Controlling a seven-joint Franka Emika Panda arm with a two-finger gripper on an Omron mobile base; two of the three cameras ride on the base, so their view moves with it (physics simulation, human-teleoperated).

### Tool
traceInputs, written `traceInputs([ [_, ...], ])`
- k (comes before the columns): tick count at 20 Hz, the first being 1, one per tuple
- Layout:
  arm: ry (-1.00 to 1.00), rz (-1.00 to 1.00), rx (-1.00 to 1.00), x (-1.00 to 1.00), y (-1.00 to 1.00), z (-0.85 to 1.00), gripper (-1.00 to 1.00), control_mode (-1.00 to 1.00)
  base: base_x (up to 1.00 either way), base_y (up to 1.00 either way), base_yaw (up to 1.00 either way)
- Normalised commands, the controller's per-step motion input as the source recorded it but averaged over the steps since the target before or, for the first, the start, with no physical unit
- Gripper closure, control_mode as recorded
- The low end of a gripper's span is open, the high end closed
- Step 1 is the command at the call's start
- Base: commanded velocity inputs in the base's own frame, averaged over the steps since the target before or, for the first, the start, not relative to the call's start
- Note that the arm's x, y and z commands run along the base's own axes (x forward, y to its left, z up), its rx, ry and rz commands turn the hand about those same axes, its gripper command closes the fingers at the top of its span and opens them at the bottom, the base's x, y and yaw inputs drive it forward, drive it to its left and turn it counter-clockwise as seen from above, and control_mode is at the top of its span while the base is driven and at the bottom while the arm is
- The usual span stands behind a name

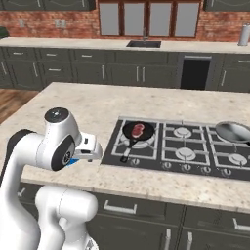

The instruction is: Place one of the steaks on the plate and the other in the bowl. Then place the bowl in the fridge.

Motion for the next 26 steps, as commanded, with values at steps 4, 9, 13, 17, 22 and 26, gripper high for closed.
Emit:
traceInputs([
  [4,0.0,0.0,0.0,0.0,0.0,0.0,-1.0,1.0,0.0,0.28,0.0],
  [9,0.0,0.0,0.0,0.0,0.0,0.0,-1.0,-1.0,0.0,0.04,0.0],
  [13,0.0,-0.09,0.0,0.3,-0.06,0.0,-1.0,-1.0,0.0,0.0,0.0],
  [17,0.0,-0.14,0.0,0.46,-0.19,0.04,-1.0,-1.0,0.0,0.0,0.0],
  [22,0.0,-0.08,0.01,0.44,-0.52,0.12,-1.0,-1.0,0.0,0.0,0.0],
  [26,0.0,0.0,0.02,0.55,-0.43,0.19,-1.0,-1.0,0.0,0.0,0.0],
])
